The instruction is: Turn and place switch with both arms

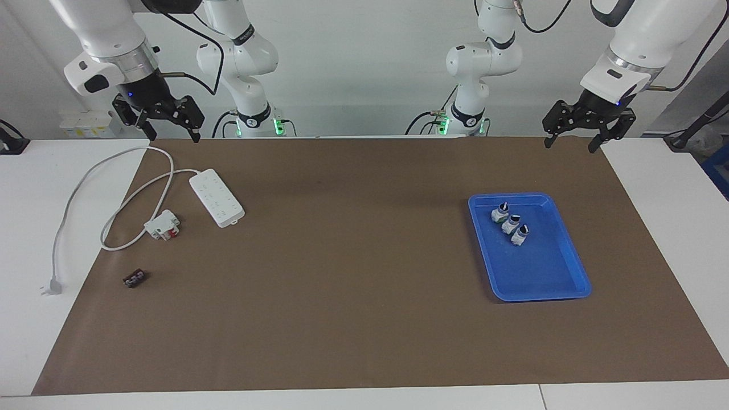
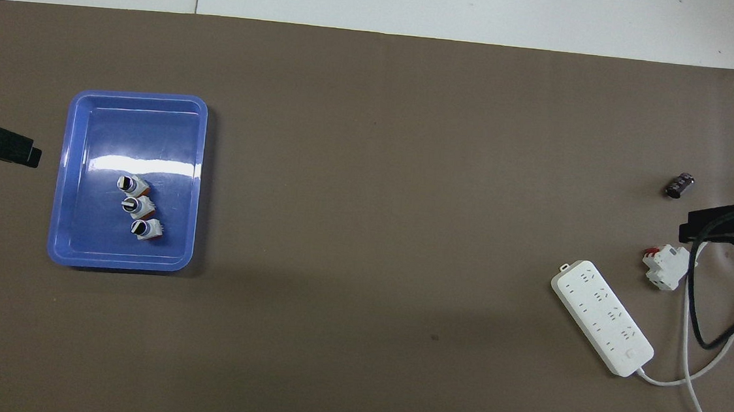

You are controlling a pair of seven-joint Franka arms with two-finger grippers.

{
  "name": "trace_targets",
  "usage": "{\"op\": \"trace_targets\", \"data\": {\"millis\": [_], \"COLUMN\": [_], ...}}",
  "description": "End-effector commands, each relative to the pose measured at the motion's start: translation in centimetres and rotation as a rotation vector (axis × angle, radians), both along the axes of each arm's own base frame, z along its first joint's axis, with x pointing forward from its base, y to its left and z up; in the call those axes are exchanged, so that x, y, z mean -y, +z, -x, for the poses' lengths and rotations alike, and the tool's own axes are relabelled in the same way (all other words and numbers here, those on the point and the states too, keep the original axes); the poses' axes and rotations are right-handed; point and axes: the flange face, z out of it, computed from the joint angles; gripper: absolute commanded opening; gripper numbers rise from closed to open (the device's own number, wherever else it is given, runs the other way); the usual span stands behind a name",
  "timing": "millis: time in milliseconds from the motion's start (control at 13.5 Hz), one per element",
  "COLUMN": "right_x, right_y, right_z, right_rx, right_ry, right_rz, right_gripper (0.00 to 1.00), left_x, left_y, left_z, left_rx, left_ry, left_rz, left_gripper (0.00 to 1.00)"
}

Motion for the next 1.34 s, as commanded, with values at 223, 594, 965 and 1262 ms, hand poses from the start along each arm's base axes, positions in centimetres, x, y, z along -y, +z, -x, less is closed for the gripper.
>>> {"op": "trace_targets", "data": {"millis": [223, 594, 965, 1262], "right_x": [0.0, 0.0, 0.0, 0.0], "right_y": [0.1, 0.1, 0.1, 0.1], "right_z": [0.7, 0.7, 0.7, 0.7], "right_rx": [0.004, 0.004, 0.004, 0.004], "right_ry": [-0.014, -0.014, -0.014, -0.014], "right_rz": [0.000, 0.000, 0.000, 0.000], "right_gripper": [1.00, 1.00, 1.00, 1.00], "left_x": [-0.2, -0.2, 0.0, 0.3], "left_y": [0.6, 0.5, 1.5, 1.7], "left_z": [0.4, 1.1, 1.2, 1.3], "left_rx": [-0.030, -0.071, -0.073, -0.058], "left_ry": [0.011, 0.010, 0.010, -0.001], "left_rz": [-0.005, -0.009, -0.015, -0.044], "left_gripper": [1.00, 1.00, 1.00, 1.00]}}
